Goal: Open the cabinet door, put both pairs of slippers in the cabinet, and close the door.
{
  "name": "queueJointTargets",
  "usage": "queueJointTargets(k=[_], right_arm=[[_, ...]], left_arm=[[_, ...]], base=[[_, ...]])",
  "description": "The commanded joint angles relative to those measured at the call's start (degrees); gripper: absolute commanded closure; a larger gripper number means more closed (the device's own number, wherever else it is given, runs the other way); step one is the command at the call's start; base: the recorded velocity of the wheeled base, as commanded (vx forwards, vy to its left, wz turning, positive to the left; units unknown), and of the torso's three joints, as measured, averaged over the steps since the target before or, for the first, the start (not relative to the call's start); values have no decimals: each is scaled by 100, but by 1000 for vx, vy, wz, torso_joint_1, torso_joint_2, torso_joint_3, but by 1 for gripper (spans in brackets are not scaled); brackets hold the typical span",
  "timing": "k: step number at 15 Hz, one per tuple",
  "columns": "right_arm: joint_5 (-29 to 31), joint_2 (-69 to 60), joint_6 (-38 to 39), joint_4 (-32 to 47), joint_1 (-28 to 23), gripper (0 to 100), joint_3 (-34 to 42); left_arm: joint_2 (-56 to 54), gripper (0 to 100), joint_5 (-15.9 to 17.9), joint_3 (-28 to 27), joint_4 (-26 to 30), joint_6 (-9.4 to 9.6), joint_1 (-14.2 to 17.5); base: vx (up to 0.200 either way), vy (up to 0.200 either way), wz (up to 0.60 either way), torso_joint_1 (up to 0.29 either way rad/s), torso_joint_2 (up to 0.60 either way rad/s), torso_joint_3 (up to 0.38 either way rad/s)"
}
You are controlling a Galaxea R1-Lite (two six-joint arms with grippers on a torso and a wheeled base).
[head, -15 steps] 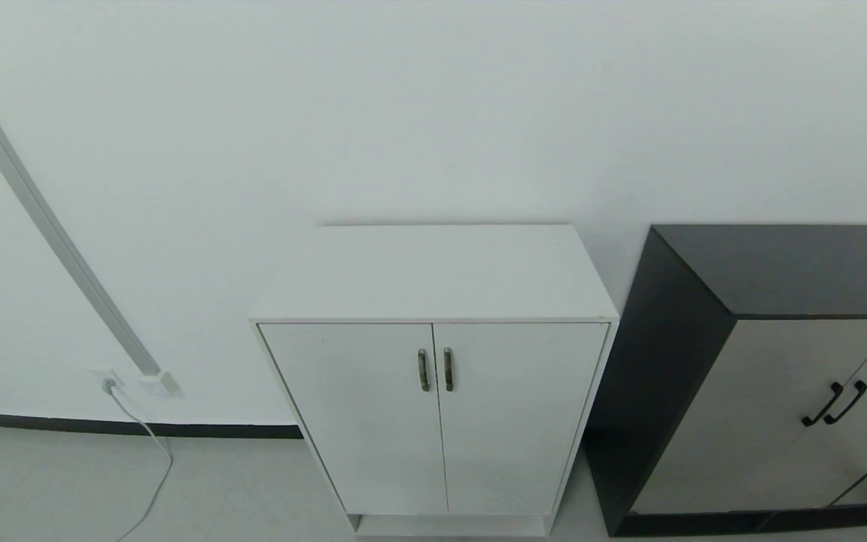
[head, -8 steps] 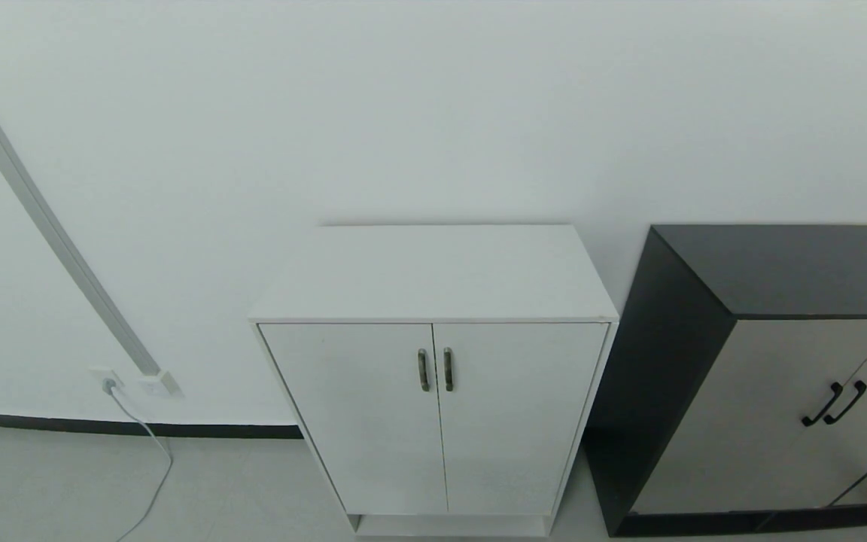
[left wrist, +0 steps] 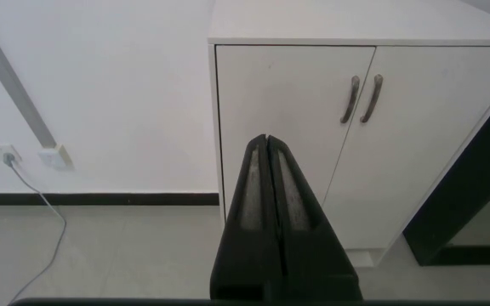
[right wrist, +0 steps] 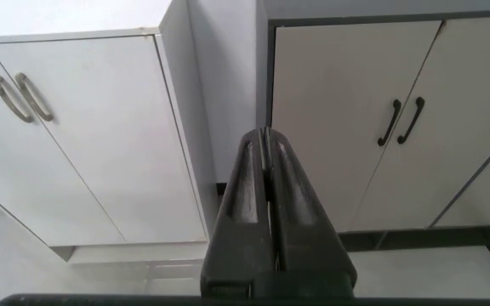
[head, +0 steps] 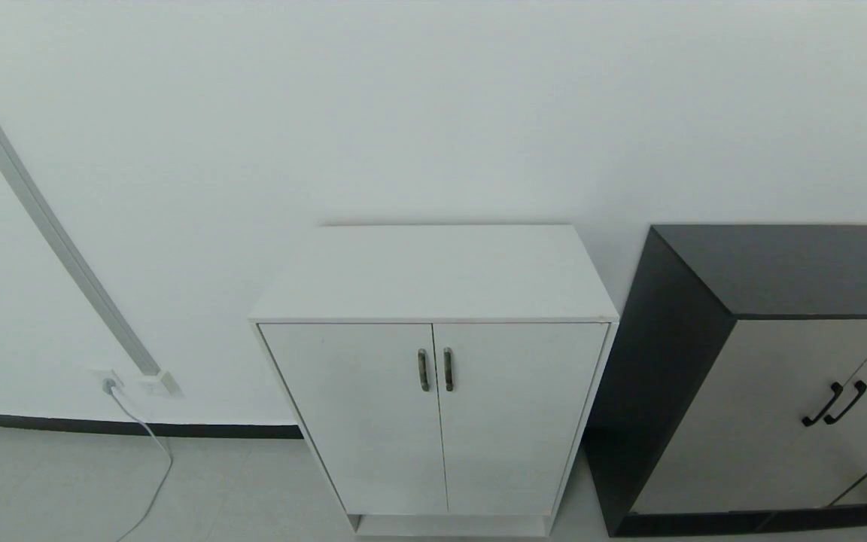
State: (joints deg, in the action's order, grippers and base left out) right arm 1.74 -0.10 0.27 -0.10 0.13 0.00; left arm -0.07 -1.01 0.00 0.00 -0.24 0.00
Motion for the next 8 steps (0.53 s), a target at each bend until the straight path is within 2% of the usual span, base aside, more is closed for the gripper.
queueJointTargets(k=[1,8], right_arm=[[1,10,0,1,-5,100,0],[-7,10,-9,10,4,100,0]], left_arm=[[7,100,-4,0,0,-2,0],[7,100,-4,0,0,-2,0]], base=[[0,0,0,0,0,0],[0,0,0,0,0,0]])
